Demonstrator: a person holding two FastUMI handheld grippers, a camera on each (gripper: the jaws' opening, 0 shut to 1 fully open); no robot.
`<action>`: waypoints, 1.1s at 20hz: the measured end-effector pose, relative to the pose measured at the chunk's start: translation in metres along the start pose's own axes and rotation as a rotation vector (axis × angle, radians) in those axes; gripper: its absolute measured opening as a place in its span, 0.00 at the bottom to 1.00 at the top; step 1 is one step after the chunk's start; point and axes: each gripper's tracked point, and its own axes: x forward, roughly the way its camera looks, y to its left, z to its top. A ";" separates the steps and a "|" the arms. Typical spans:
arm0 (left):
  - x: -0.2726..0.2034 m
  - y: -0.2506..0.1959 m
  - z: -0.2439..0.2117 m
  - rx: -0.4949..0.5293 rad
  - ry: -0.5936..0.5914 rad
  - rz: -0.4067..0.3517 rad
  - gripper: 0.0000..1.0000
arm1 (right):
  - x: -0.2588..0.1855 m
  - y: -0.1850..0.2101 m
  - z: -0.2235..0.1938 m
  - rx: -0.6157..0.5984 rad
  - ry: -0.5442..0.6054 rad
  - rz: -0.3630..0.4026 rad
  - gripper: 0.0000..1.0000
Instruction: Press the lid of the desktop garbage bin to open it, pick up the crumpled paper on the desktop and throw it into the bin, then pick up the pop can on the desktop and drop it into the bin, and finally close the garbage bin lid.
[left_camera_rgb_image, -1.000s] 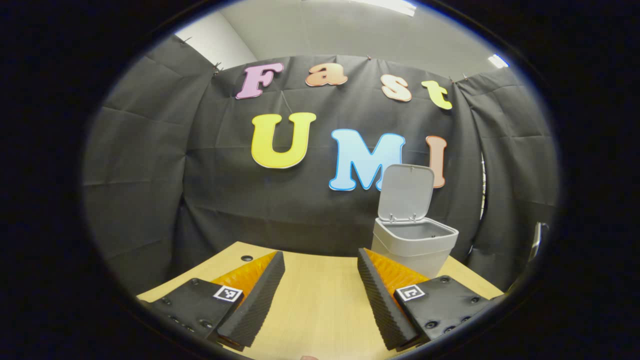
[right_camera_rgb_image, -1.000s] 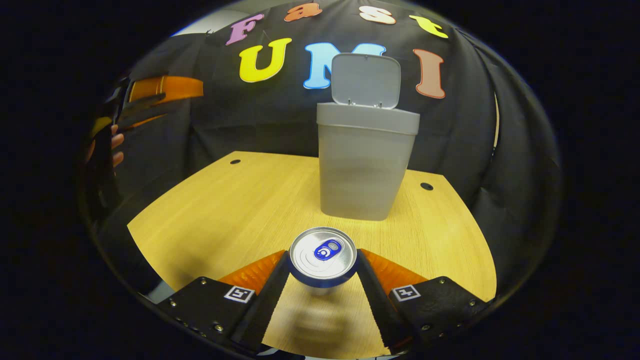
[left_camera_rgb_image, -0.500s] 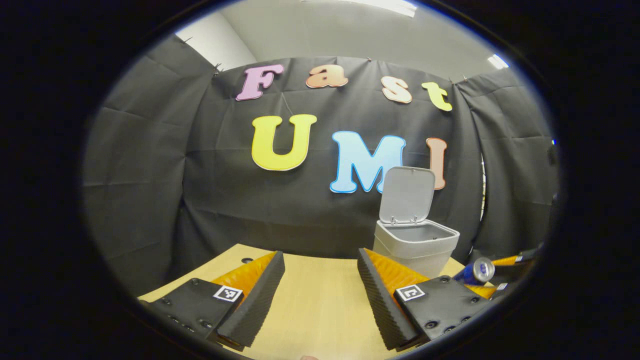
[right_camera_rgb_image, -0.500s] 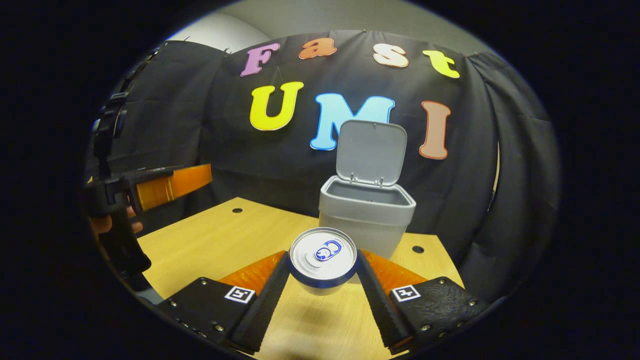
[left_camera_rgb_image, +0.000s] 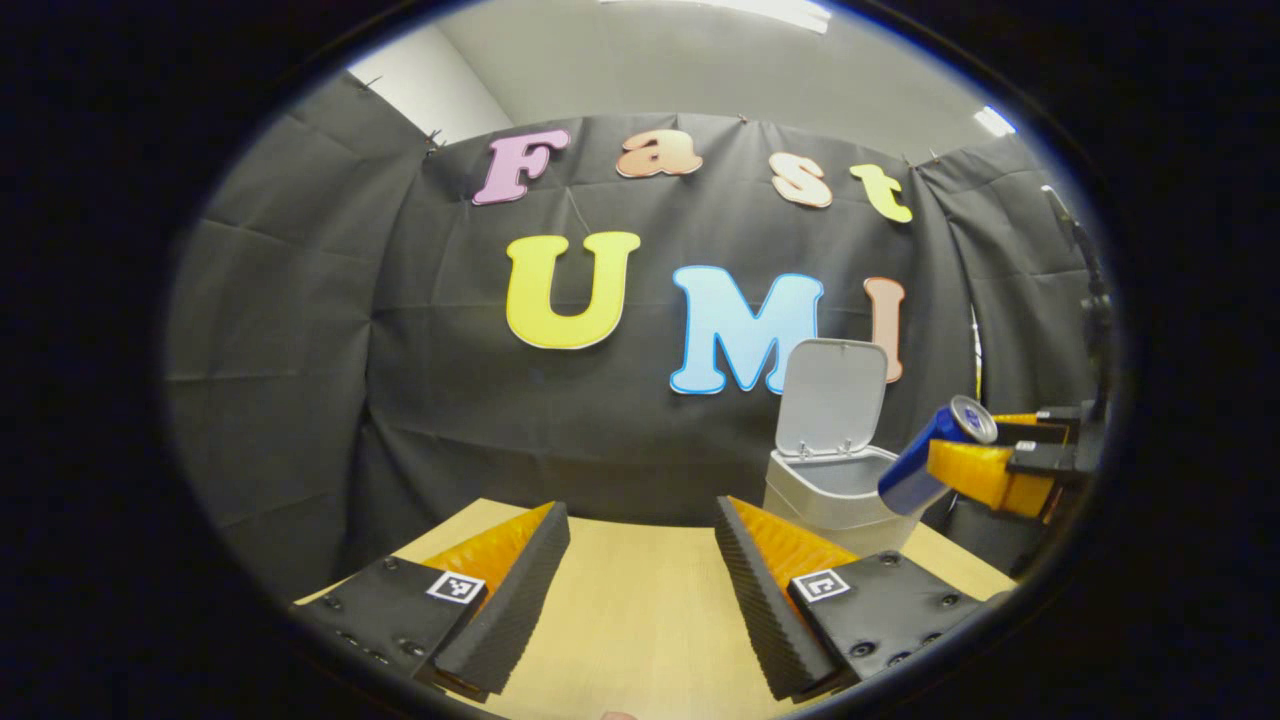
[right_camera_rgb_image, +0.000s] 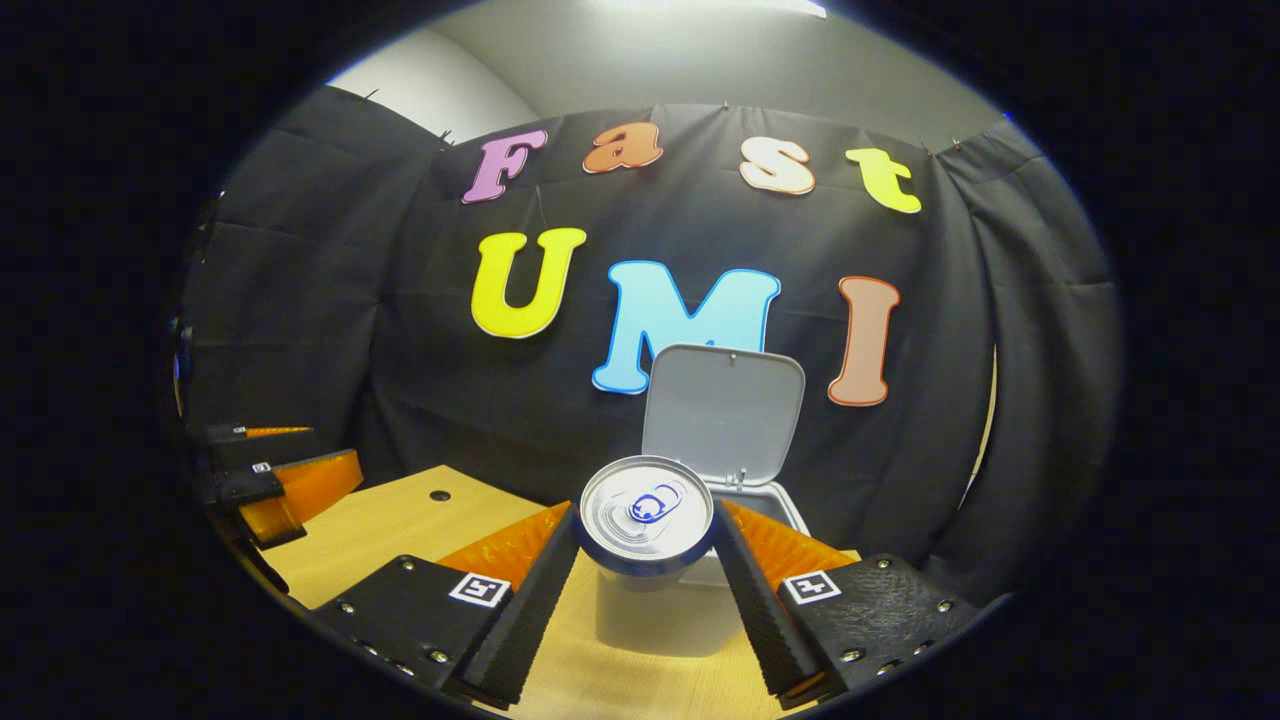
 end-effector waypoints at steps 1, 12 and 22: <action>0.004 0.000 -0.002 -0.004 0.004 0.000 0.94 | 0.009 -0.003 0.004 -0.004 -0.010 -0.011 0.84; 0.013 -0.009 -0.016 -0.014 0.024 -0.018 0.95 | 0.086 -0.011 -0.020 0.003 0.053 -0.025 0.84; 0.008 -0.006 -0.021 -0.020 0.036 0.008 0.95 | 0.100 -0.011 -0.029 -0.025 0.068 -0.051 0.85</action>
